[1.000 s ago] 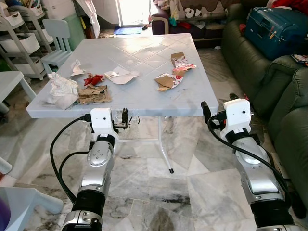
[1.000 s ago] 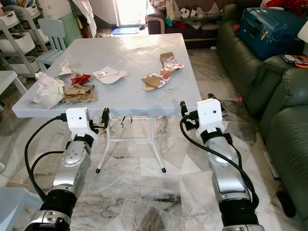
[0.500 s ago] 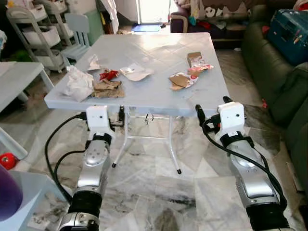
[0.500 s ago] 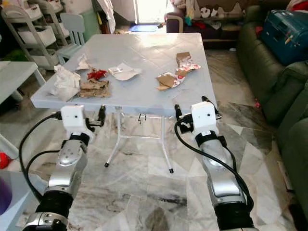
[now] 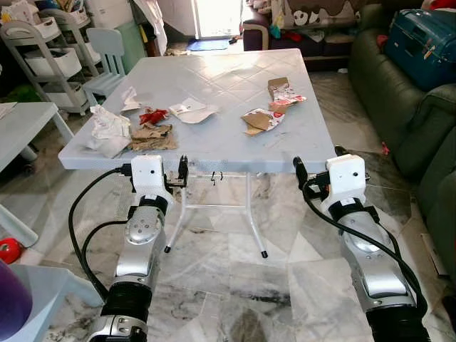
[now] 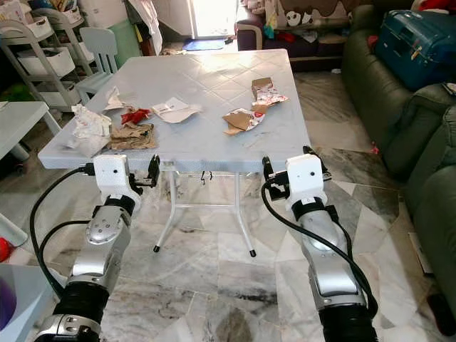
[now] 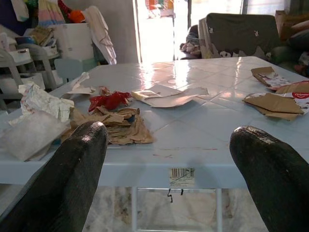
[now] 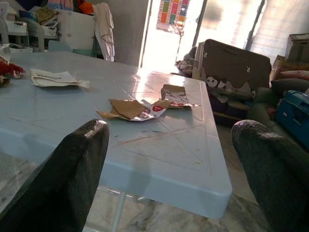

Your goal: Picking trash to rubbish bin

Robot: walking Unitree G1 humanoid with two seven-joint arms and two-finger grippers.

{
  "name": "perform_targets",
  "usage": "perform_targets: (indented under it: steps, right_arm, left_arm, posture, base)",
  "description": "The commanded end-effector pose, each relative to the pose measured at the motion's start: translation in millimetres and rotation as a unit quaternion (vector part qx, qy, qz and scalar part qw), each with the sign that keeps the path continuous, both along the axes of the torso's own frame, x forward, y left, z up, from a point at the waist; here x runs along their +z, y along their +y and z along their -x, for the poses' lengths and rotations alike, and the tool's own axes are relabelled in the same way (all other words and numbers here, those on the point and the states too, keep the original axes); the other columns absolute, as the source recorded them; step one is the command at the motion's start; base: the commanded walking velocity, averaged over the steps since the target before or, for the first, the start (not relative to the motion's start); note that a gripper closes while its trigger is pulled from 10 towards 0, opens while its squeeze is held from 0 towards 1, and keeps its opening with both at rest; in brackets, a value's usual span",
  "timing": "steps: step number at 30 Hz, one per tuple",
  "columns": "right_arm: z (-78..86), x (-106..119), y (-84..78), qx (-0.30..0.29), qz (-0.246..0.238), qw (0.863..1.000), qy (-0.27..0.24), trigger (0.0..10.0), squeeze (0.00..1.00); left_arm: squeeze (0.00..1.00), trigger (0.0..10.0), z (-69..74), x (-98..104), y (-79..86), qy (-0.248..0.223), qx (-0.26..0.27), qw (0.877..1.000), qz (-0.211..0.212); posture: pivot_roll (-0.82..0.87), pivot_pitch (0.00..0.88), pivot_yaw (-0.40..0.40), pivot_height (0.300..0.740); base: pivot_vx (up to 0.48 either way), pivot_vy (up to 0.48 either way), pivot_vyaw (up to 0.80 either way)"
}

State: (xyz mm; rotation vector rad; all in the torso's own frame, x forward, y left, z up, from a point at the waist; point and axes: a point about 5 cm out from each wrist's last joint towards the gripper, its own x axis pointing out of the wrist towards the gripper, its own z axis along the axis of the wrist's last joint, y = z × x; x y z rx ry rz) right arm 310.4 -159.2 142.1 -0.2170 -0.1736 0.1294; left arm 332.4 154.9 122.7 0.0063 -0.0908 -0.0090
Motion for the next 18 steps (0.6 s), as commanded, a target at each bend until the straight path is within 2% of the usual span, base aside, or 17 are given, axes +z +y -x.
perform_targets:
  steps: [1, 18]
  right_arm:
    - [0.8, 3.4, -0.2, -0.002, -0.006, 1.0, -0.005, 10.0, 0.0]
    - [1.2, 3.4, -0.3, -0.006, -0.01, 1.0, -0.004, 10.0, 0.0]
  left_arm:
    - [0.0, 10.0, -0.4, 3.5, 2.7, -0.003, -0.003, 1.0, -0.006]
    - [0.0, 10.0, -1.1, 6.7, 1.2, -0.003, -0.012, 1.0, -0.003]
  posture:
    - [-0.04, 0.0, 0.063, 0.74]
    - [-0.04, 0.0, 0.071, 0.74]
  base:
    - [0.0, 0.0, 0.0]
    - [0.0, 0.0, 0.0]
